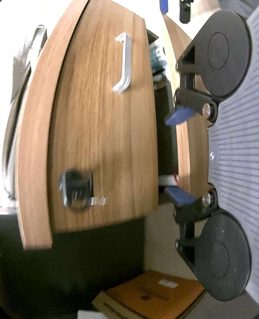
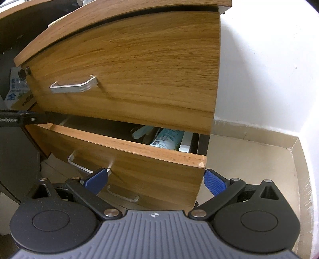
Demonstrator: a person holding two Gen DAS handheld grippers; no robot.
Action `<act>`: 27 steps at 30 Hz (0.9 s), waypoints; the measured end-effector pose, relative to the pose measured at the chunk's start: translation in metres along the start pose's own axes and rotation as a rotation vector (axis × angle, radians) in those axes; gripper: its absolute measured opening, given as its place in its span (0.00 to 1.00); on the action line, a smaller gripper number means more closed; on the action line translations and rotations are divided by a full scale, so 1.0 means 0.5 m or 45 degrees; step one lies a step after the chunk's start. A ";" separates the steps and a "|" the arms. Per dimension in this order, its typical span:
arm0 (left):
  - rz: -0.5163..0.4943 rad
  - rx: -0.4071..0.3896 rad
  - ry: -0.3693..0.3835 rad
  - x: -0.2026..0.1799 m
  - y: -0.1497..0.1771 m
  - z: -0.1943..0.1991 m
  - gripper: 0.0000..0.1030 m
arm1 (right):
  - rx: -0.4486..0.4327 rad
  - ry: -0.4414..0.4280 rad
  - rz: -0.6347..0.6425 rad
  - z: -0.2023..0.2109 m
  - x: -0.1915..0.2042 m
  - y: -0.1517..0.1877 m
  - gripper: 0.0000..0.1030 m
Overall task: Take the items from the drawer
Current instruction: 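Close the left tool on the drawer edge and pull it open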
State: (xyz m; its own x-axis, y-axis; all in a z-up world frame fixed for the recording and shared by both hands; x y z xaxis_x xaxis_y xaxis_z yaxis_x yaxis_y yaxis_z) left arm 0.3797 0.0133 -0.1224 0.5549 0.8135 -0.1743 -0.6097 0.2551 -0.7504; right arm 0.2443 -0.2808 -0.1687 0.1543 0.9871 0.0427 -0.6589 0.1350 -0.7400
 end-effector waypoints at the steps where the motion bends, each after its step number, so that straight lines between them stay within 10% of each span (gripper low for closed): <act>1: 0.017 0.013 -0.007 -0.001 -0.001 -0.005 0.51 | 0.006 -0.002 0.002 0.001 -0.003 -0.002 1.00; 27: 0.270 0.004 -0.228 -0.056 0.099 0.064 0.42 | -0.077 -0.046 0.018 0.045 0.051 -0.074 1.00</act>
State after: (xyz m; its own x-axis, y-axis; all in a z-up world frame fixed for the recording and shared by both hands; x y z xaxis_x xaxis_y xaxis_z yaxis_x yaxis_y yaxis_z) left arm 0.3160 0.0200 -0.1341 0.3058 0.9284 -0.2112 -0.7036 0.0709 -0.7071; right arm 0.2560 -0.2588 -0.1250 0.1178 0.9915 0.0552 -0.6152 0.1164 -0.7797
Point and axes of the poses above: each gripper's, at about its wrist camera, not at the fingertips, and z roughly against the way its jaws point, x to its left, y to its underside, the point moved 4 cm from there along -z, roughly the way its jaws point, and after that the axes turned 10 degrees about y, right-handed, at the moved point
